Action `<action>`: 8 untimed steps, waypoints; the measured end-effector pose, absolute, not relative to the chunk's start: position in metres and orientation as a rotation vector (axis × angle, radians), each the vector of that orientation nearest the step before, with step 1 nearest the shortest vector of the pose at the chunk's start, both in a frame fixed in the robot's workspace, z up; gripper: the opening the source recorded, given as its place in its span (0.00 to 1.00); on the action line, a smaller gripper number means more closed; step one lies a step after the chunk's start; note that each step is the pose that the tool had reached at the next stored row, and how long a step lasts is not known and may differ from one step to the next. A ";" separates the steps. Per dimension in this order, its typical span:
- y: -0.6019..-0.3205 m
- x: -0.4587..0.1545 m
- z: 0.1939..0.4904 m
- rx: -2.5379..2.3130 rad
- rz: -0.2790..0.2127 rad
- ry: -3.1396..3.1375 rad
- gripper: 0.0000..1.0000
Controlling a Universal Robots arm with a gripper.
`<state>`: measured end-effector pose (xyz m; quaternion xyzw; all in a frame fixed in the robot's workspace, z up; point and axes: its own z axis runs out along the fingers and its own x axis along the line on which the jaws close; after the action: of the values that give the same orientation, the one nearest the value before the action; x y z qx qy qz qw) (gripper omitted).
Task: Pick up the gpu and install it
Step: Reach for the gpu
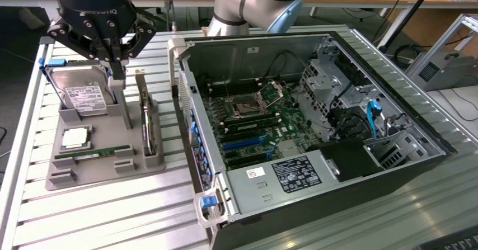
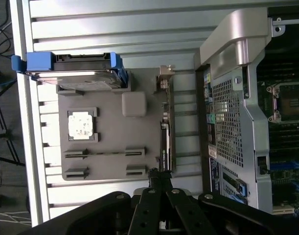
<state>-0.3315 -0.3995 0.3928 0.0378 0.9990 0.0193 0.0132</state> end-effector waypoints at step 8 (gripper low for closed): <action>-0.400 -0.335 0.393 0.118 0.059 3.112 0.11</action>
<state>-0.3350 -0.3995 0.3926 0.0378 0.9990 0.0191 0.0132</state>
